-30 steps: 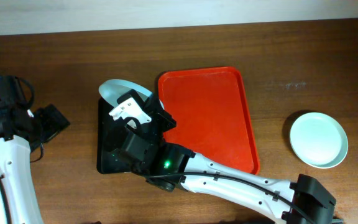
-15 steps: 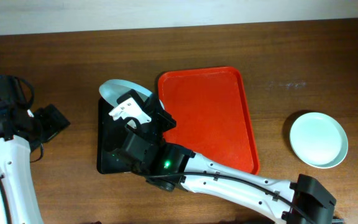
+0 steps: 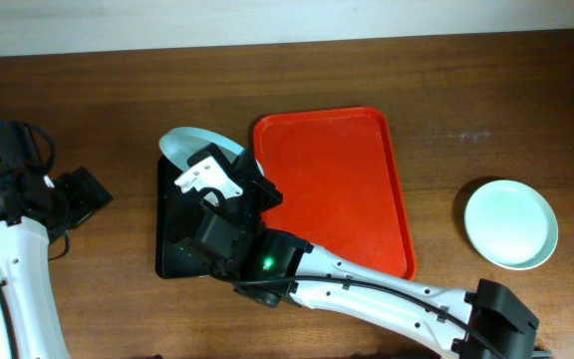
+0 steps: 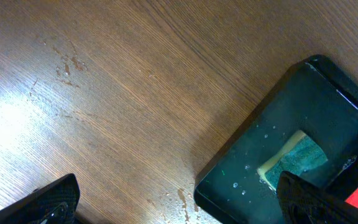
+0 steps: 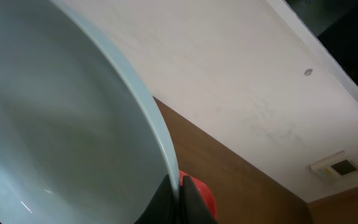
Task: Clean dirty plates on tray and stack at the side
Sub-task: 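Lift the pale green plate with the right gripper over the black tray, then carry the plate right and stack it on the plate stack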
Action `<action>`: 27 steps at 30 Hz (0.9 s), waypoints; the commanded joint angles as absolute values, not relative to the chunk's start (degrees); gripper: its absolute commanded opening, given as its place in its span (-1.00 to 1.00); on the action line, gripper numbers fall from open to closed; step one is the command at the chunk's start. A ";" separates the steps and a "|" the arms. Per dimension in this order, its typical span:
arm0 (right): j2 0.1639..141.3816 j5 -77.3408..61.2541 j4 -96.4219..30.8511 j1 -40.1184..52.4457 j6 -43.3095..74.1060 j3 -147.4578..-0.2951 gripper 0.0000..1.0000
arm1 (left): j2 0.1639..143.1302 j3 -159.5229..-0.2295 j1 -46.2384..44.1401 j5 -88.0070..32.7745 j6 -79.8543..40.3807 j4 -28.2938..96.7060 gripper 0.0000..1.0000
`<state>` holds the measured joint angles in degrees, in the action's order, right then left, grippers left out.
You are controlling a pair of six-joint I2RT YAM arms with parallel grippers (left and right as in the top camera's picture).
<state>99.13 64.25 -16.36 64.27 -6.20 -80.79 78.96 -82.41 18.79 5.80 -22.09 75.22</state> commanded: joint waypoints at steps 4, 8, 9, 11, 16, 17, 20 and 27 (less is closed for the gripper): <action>97.32 63.42 -16.03 64.69 -5.85 -82.08 -0.92 | 78.78 -83.11 19.09 5.80 -22.63 75.18 0.99; 97.32 66.96 -14.28 63.72 -4.08 -82.08 -0.92 | 78.78 -83.11 19.09 5.80 -22.63 75.18 0.99; 97.32 63.13 -14.72 63.79 -7.18 -82.08 -0.92 | 78.78 -83.11 19.07 5.80 -22.63 75.18 0.99; 97.32 67.35 -14.72 63.75 -7.68 -82.08 -0.92 | 78.78 -83.11 19.07 5.80 -22.63 75.18 0.99; 97.34 67.94 -16.53 63.35 -1.65 -82.08 -0.92 | 78.78 -83.11 19.07 5.80 -22.63 75.16 0.99; 97.34 65.87 -19.16 62.35 4.82 -82.08 -0.92 | 78.78 -83.11 19.09 5.80 -22.63 75.18 0.99; 97.34 44.95 -26.98 58.37 17.26 -82.08 -0.92 | 78.78 -83.11 19.09 5.80 -22.63 75.16 0.99; 95.96 -4.16 -36.01 42.87 32.42 -82.08 -0.92 | 78.78 -83.11 19.09 5.80 -22.63 75.16 0.99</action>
